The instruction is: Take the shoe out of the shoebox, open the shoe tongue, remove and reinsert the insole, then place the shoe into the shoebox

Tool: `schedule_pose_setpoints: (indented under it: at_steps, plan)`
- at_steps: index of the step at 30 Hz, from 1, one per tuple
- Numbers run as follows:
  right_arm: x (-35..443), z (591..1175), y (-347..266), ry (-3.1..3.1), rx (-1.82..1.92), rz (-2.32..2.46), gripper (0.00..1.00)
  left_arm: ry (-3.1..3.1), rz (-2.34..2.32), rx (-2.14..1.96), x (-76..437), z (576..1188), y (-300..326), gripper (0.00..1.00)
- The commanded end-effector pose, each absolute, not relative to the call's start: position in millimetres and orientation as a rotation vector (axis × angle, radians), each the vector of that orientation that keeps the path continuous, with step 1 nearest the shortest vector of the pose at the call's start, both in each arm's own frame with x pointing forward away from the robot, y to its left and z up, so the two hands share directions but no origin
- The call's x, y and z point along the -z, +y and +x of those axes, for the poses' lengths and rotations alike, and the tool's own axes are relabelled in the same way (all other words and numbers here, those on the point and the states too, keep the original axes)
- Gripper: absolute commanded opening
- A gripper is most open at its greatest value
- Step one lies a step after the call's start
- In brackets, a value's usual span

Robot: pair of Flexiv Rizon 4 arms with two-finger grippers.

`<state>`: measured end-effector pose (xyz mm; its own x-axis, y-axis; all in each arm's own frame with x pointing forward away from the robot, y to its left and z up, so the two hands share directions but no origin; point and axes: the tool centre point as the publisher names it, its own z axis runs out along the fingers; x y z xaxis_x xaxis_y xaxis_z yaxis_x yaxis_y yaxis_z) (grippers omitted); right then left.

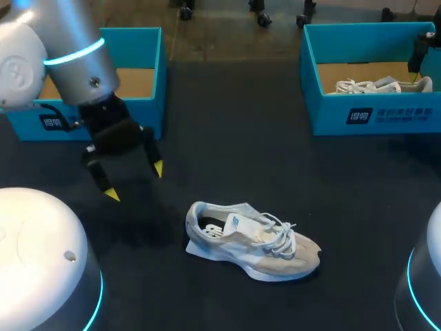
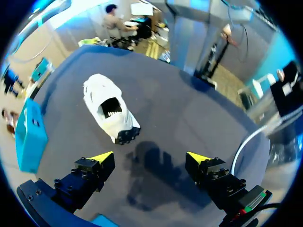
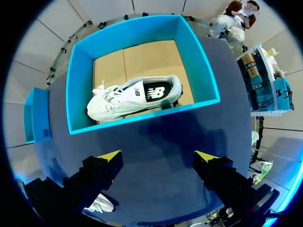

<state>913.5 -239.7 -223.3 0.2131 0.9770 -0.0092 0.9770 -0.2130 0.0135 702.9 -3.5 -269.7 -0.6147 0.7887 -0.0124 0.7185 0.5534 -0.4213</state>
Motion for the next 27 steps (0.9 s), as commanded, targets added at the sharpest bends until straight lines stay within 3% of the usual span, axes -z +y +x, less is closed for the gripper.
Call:
schedule_pose_setpoints:
  at_steps: [1, 9, 21, 27]
  plan:
    - [223.5, 913.6, -239.9, 1.962, -0.002, 2.434, 1.0, -2.485, -0.852, -0.982, 275.7, 706.9, 10.4, 1.0]
    - [223.5, 913.6, -239.9, 1.962, -0.002, 2.434, 1.0, -2.573, -0.529, -1.076, 284.5, 694.2, 19.3, 1.0]
    - [223.5, 913.6, -239.9, 1.962, -0.002, 2.434, 1.0, -2.622, -0.543, -1.043, 281.1, 691.5, 19.3, 1.0]
    - [223.5, 913.6, -239.9, 1.962, -0.002, 2.434, 1.0, -2.506, -0.361, -1.196, 307.3, 679.0, 31.0, 1.0]
